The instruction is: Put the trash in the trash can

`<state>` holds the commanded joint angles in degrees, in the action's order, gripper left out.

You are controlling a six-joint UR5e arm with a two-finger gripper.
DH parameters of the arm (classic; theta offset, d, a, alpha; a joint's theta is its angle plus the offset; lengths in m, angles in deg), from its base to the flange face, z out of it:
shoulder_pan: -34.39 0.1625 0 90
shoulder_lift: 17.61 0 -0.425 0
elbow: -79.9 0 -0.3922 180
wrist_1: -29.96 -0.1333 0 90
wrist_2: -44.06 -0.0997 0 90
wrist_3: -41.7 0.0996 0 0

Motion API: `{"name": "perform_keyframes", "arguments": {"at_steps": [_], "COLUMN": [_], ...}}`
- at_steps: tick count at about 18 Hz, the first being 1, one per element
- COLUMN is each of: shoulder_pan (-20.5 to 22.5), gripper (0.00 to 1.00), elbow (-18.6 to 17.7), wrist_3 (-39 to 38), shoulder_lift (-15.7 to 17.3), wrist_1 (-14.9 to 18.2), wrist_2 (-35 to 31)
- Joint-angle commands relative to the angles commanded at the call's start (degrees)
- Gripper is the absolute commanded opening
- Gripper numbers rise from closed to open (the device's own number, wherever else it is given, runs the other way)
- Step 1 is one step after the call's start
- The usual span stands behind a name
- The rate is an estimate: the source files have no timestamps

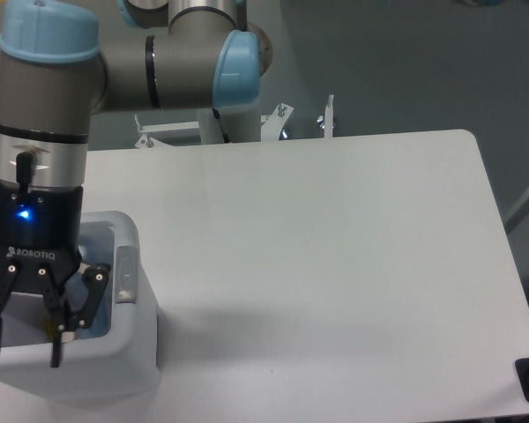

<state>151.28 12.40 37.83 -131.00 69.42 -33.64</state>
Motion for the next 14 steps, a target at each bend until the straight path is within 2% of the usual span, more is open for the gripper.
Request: {"name": "perform_keyframes", "arguments": {"at_steps": [3, 8, 14], "shoulder_pan": [0.87, 7.02, 15.98], "gripper": [1.0, 1.0, 1.0], "elbow": [-0.79, -3.07, -8.87], "wrist_3": [0.0, 0.44, 13.25], "shoulder_lift": [0.27, 0.44, 3.16], "wrist_1": [0.09, 0.7, 1.23], "wrist_2": [-1.74, -14.13, -15.82]}}
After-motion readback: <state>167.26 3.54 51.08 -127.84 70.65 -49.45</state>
